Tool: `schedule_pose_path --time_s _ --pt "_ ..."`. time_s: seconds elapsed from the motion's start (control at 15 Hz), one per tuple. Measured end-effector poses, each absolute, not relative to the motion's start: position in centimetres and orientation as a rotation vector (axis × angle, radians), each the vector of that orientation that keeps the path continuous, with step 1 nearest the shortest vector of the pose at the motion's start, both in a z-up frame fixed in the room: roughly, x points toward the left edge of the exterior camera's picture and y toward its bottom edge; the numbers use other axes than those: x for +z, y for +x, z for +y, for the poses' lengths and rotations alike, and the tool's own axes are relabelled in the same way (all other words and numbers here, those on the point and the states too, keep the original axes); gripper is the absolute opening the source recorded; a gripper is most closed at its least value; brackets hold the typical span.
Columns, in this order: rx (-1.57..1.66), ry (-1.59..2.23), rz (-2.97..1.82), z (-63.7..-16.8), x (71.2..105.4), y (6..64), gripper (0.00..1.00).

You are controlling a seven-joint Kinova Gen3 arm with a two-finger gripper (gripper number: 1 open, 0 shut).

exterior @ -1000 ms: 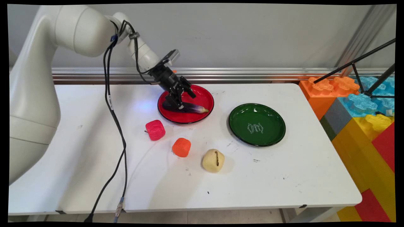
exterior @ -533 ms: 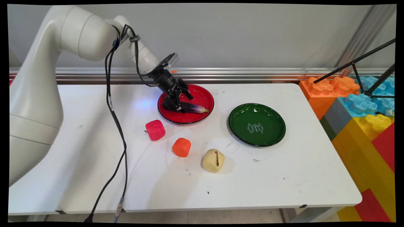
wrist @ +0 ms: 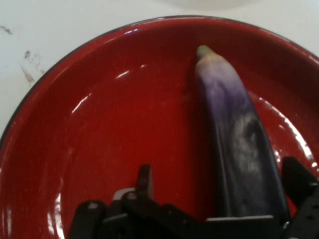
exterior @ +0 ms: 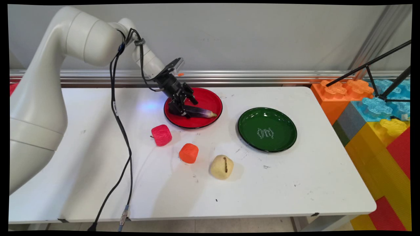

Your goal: Pick up the eggplant from the red plate, then place the picked object on the table

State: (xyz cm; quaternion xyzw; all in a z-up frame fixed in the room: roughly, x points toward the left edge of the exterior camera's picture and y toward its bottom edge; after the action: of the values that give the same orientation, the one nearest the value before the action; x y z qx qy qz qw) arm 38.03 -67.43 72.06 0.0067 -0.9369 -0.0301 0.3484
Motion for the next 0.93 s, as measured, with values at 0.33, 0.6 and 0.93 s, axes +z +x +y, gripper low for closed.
schedule_pose_path --time_s 0.33,0.6,0.93 --pt "-0.073 0.021 -2.440 -67.7 71.8 38.4 0.00" --pt "-0.077 0.027 -2.442 -67.7 71.9 38.5 0.00" --pt "-0.087 0.024 -2.415 -67.3 73.2 38.0 0.00"
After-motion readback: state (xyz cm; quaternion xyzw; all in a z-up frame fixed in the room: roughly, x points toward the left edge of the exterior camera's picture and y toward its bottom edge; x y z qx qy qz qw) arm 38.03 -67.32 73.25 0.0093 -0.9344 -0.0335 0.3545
